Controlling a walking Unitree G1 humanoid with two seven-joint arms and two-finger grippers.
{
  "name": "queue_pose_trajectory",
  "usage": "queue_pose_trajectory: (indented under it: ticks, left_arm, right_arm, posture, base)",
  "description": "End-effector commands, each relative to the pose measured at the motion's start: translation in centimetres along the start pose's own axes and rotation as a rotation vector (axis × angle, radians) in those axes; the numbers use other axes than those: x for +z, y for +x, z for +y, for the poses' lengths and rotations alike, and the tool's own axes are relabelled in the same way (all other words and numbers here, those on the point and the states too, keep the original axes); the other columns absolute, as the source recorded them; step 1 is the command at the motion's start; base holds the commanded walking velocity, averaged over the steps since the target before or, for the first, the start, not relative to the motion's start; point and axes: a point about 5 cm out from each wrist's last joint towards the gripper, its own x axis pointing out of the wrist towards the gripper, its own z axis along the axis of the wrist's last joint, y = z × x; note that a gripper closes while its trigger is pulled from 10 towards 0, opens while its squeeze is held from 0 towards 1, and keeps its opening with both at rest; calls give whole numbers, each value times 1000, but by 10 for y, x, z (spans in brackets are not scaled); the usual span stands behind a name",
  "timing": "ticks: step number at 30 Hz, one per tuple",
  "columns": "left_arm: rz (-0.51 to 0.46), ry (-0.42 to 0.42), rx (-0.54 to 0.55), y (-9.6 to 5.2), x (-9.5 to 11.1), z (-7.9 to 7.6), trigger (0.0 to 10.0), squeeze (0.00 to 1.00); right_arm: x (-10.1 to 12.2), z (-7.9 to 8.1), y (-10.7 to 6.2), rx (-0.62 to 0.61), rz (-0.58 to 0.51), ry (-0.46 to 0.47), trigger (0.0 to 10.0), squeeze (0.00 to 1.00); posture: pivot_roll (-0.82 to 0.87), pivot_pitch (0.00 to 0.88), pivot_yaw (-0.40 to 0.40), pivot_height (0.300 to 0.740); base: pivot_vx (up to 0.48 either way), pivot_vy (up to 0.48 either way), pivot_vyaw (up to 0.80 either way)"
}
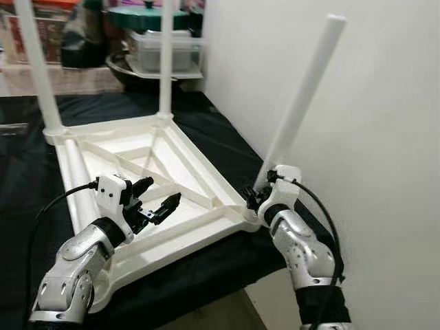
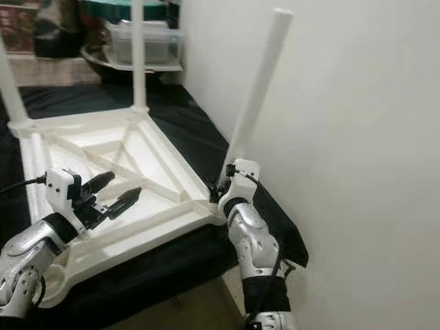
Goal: Building children table
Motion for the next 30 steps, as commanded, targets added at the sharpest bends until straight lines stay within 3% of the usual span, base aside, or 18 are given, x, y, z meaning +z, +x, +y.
queue_pose_trajectory:
  ticks: [1,2,3,5,6,10,15,16,17,18,20,21,22,24,25,26,28,30]
  left_arm:
    - [2,-7,-18,2,0,-3,10000,0]
    - [2,-7,-18,2,0,-3,10000,0]
    - [-3,-11,-17,3,0,-2,10000,0]
    - [-3,-11,-17,3,0,-2,10000,0]
    - [-6,-13,-16,3,0,-2,10000,0]
    - [-12,-14,-8,4,0,-2,10000,0]
    - [-13,-13,-4,3,0,-2,10000,0]
    - [-13,-14,-2,2,0,-2,10000,0]
    - [-13,-14,-1,2,0,-3,10000,0]
    - [-13,-15,-1,1,0,-3,10000,0]
    - [-13,-15,-1,1,0,-3,10000,0]
    - [-13,-17,-3,2,0,-3,10000,0]
    - [-13,-17,-3,2,0,-3,10000,0]
    - [-13,-20,-8,2,0,-4,10000,0]
    - [-13,-20,-8,2,0,-4,10000,0]
    - [-14,-21,-9,2,0,-4,10000,0]
    - [-14,-21,-9,2,0,-4,10000,0]
    - [-13,-21,-9,2,0,-3,10000,0]
  right_arm:
    - [24,30,0,326,-88,-31,10000,0]
    - [24,30,0,326,-88,-31,10000,0]
    - [33,35,-8,484,-107,-69,10000,0]
    - [33,35,-8,484,-107,-69,10000,0]
    - [38,42,-16,634,-108,-102,10000,0]
    - [27,60,-29,866,-35,-225,10000,0]
    - [17,63,-24,876,-10,-257,10000,0]
    - [12,61,-19,842,4,-277,5176,0]
    - [6,57,-10,764,35,-311,1765,0]
    - [-2,46,2,624,84,-332,0,0]
    - [-2,46,2,624,84,-332,0,0]
    - [-9,28,13,416,155,-330,0,0]
    - [-9,28,13,416,155,-330,0,0]
    - [-18,-7,23,44,233,-293,0,0]
    - [-18,-7,23,44,233,-293,0,0]
    - [-20,-31,19,-202,236,-227,0,0]
    - [-20,-31,19,-202,236,-227,0,0]
    - [-21,-60,-1,-581,178,-173,0,0]
  posture:
    - [128,0,-157,740]
    - [128,0,-157,740]
    - [125,0,-159,740]
    - [125,0,-159,740]
    - [125,0,-159,740]
    - [144,0,-178,740]
    - [155,0,-187,740]
    - [156,0,-187,740]
    - [152,0,-184,740]
    - [151,0,-183,740]
    - [151,0,-183,740]
    - [150,0,-182,740]
    - [150,0,-182,740]
    - [142,0,-178,740]
    - [142,0,-178,740]
    - [144,0,-180,740]
    - [144,0,-180,740]
    - [146,0,-178,740]
  base:
    - [0,0,0]
    - [0,0,0]
    - [0,0,0]
    - [0,0,0]
    - [0,0,0]
    - [0,0,0]
    - [0,0,0]
    - [0,0,0]
    - [0,0,0]
    - [0,0,0]
    - [0,0,0]
    - [0,0,0]
    - [0,0,0]
    - [0,0,0]
    - [0,0,0]
    - [0,0,0]
    - [0,0,0]
    - [0,0,0]
